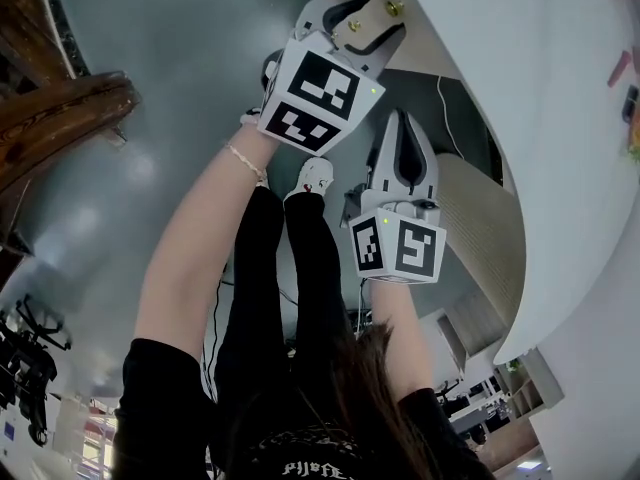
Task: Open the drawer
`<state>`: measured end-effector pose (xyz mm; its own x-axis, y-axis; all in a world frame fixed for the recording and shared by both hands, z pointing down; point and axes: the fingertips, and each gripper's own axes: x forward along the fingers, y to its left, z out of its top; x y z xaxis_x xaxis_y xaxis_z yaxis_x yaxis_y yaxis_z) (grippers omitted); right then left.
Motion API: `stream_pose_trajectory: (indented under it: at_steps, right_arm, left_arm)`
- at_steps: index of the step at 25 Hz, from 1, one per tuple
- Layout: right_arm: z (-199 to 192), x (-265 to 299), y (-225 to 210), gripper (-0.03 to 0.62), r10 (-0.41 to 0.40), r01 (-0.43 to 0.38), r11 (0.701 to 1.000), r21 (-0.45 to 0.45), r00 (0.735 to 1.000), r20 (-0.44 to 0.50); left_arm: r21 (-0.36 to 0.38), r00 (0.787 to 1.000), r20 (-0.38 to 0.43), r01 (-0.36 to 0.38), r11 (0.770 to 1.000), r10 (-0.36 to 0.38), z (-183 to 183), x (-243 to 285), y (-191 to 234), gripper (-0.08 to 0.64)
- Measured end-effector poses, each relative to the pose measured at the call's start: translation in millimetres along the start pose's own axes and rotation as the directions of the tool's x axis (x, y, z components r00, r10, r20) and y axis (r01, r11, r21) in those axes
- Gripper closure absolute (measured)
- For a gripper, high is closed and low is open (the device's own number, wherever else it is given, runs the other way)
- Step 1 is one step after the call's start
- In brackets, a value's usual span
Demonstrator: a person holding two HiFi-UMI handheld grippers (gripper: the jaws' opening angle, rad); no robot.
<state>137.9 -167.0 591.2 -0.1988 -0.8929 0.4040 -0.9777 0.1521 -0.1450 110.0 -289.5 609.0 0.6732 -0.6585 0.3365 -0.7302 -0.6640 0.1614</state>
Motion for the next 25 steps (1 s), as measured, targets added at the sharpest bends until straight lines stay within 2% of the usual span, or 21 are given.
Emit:
stream_pose_trajectory:
  at_steps: [4, 11, 15, 21, 25]
  right_arm:
    - [-2, 2, 0, 0.566, 0.007, -0.007, 1.000, -0.019, 1.000, -0.005]
    - [-1, 8, -3, 0.566, 0.006, -0.006, 1.000, 0.008, 1.000, -0.007]
    - [0, 13, 0, 0.566, 0.069, -0.068, 0.995, 0.078, 0.998, -0.009]
    - [7, 12, 6, 0.566, 0.105, -0.104, 0.991, 0.080, 0.994, -0.014]
    - [8, 13, 16, 0.566, 0.145, -0.143, 0.986, 0.081, 0.989, -0.015]
  left_arm:
    - [0.027, 1.000, -0.023, 0.020, 0.999, -0.020, 1, 13, 0, 0.368]
    - [0.089, 0.999, -0.040, 0.030, 0.996, -0.026, -2, 24, 1, 0.368]
    - [0.172, 0.998, -0.036, 0.053, 0.984, -0.047, 0, 26, -4, 0.410]
    - [0.147, 0.996, -0.033, 0.088, 0.985, -0.084, 3, 28, -7, 0.410]
    - [0.203, 0.994, -0.056, 0.099, 0.974, -0.089, 1, 27, -7, 0.410]
